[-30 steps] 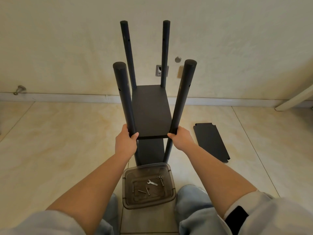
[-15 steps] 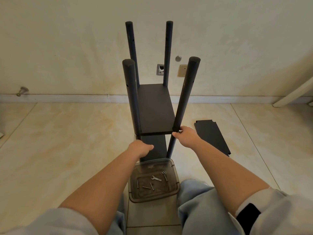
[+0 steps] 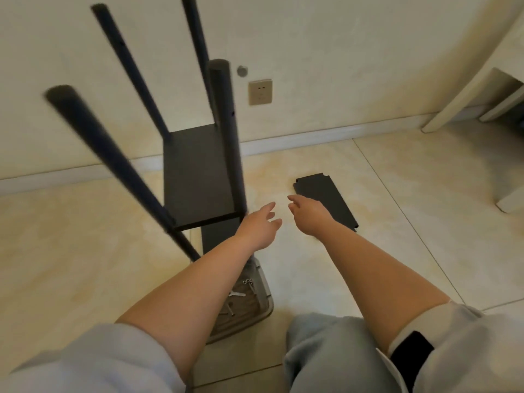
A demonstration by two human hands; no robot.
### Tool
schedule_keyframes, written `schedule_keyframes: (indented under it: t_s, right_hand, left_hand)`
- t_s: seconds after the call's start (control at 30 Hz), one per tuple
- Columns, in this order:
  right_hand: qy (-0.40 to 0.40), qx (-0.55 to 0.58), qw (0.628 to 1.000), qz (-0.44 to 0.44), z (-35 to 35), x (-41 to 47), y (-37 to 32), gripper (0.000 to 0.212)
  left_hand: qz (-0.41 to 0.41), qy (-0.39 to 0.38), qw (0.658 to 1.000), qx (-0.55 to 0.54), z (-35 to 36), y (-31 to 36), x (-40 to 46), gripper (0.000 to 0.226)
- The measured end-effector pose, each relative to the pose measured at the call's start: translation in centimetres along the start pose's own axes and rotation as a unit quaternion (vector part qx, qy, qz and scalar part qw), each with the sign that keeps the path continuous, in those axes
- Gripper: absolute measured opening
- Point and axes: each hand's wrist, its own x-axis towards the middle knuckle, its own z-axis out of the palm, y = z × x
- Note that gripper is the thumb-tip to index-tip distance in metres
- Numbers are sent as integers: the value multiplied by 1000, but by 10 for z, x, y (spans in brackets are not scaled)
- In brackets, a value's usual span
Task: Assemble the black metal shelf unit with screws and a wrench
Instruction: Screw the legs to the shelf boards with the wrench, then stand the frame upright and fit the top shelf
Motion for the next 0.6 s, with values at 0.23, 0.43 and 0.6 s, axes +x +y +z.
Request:
schedule_keyframes:
  t_s: [0.23, 0.43, 0.6]
  right_hand:
    - [-29, -7, 998, 54, -23, 43, 64, 44]
    - [-12, 43, 993, 108, -29, 91, 125, 43]
    - [-25, 58, 987, 148, -10, 124, 159, 40]
  left_hand:
    - [-20, -35, 998, 45, 56, 26, 78, 56]
    - [-26, -40, 997, 55, 97, 35, 141, 54]
    - [-23, -55, 995, 75, 121, 23, 176, 54]
